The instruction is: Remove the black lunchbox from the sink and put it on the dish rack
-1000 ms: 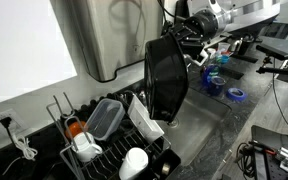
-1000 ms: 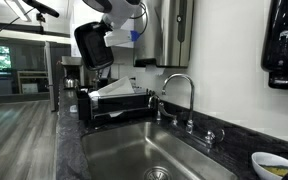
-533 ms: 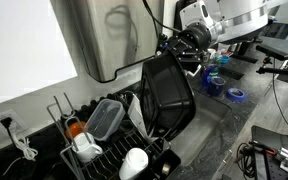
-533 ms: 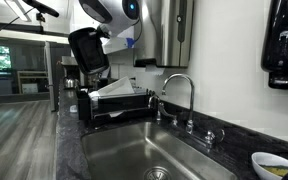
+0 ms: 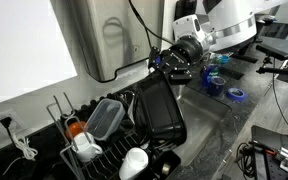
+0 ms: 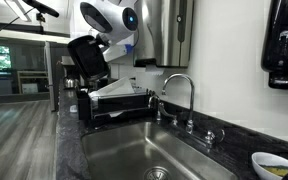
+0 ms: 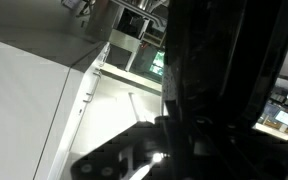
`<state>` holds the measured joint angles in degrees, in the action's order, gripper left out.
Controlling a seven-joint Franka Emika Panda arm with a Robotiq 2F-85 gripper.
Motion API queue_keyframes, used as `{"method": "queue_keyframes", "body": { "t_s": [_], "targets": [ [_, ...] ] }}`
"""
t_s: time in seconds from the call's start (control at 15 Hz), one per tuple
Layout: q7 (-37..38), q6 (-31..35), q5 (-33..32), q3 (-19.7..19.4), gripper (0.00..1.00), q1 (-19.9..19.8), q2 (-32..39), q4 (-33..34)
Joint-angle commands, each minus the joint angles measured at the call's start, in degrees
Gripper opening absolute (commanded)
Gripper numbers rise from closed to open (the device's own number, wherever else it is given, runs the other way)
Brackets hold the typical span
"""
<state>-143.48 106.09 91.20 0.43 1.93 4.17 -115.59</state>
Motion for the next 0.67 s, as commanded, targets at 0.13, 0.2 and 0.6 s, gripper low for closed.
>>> {"method": "queue_keyframes", "body": {
  "t_s": [0.13, 0.2, 0.6],
  "targets": [
    [-3.6, 3.1, -1.7, 0.6, 0.02, 0.5, 4.9, 5.5],
    [-3.8, 3.4, -2.2, 0.5, 0.02, 0.5, 5.7, 6.4],
    [-4.3, 6.3, -7.7, 0.3, 0.02, 0.6, 9.9, 11.9]
  ]
}}
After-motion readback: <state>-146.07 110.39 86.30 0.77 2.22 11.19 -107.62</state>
